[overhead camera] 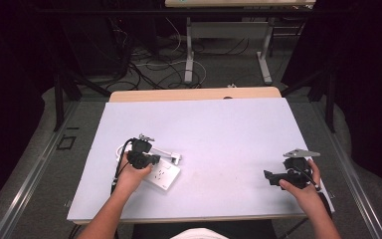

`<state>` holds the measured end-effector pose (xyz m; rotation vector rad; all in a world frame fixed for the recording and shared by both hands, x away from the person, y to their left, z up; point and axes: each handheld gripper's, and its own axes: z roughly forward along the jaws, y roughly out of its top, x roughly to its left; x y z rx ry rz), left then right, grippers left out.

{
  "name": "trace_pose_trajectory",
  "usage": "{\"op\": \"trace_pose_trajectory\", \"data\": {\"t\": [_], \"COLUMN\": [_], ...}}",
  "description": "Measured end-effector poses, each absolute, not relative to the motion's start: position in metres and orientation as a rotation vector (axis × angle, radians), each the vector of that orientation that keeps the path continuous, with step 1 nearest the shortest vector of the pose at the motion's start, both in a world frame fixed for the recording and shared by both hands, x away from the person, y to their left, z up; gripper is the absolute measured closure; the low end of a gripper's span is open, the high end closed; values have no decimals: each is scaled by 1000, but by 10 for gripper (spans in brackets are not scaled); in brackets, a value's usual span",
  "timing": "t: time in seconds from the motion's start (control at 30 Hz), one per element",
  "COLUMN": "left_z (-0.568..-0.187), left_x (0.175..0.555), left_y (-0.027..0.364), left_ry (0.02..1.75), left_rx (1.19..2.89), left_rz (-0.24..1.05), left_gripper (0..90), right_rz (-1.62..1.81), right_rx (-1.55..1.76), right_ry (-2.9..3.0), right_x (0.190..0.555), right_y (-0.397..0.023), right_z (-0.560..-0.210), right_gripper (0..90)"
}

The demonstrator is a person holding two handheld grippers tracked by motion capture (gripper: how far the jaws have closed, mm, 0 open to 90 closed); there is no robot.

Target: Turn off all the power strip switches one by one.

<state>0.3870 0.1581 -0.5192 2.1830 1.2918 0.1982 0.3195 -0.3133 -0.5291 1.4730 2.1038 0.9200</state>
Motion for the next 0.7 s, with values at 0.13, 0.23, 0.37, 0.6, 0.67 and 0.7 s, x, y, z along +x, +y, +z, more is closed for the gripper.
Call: {"op": "trace_pose_trajectory", "data": {"t": [0.13, 0.23, 0.37, 0.6, 0.67, 0.7], "left_z": [-521, -521, -521, -521, -521, -521], "left_x": [388, 387, 387, 387, 387, 387], "left_y": [158, 156, 156, 157, 157, 157], "left_ry": [1289, 1282, 1285, 1285, 1293, 1292], "left_rx": [2184, 2189, 2189, 2185, 2178, 2175], "left_rz": [177, 194, 192, 187, 184, 181], "left_gripper": [900, 900, 900, 900, 900, 900], "right_rz": [920, 918, 919, 919, 918, 919], "right_rx": [1474, 1472, 1473, 1472, 1473, 1475], "right_ry": [2104, 2102, 2101, 2102, 2102, 2101], "right_x": [319, 319, 320, 319, 319, 319], "right_y": [-313, -313, -314, -313, -313, -313], "right_z": [-529, -529, -529, -529, -529, -529], "right_gripper": [4, 4, 4, 4, 4, 4]}}
